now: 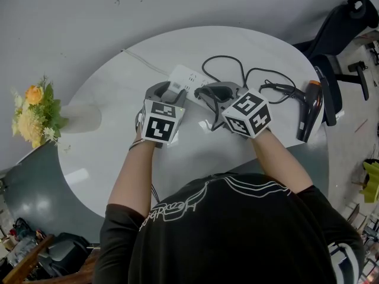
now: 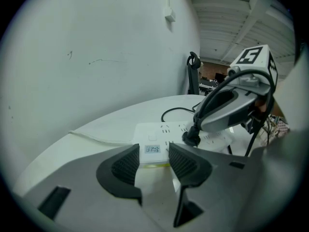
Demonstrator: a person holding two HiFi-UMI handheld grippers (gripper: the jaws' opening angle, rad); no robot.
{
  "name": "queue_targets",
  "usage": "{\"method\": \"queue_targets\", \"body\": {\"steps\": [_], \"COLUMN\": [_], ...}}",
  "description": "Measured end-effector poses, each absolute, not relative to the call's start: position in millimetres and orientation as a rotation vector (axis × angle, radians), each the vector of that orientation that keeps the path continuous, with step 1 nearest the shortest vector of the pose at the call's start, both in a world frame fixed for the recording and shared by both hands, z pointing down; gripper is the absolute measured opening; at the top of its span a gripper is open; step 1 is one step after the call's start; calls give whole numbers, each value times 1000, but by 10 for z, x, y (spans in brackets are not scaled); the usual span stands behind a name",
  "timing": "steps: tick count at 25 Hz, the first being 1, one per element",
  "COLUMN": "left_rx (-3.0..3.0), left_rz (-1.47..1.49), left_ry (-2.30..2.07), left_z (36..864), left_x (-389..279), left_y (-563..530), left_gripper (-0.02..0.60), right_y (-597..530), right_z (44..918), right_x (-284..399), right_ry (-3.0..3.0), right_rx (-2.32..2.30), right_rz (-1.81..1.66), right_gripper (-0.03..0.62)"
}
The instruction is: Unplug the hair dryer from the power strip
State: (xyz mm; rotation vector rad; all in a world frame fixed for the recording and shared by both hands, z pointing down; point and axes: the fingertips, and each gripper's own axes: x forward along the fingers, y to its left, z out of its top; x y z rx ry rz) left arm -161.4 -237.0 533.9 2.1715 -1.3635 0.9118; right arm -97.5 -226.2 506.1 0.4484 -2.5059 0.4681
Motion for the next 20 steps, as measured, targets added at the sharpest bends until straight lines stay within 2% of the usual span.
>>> {"method": "queue_targets", "body": {"steps": [8, 16, 20], "left_rx": [2177, 2182, 2182], "left_rz": [921, 905, 908], "left_ry": [-1347, -1368, -1360], "left_z": [5337, 5335, 5334], "left_x": [-1610, -1601, -1601], "left_y": [-2362, -2380, -2379], "left_gripper": [192, 190, 192], "right_y": [-2088, -2266, -2255], "right_z": [5018, 5059, 5045], "right_x": [-1039, -955, -970], "right_ry": [-2464, -2505, -2507], "right_rx": [366, 439, 433], "right_rz": [118, 501, 443], "right_gripper": [28, 28, 28]}}
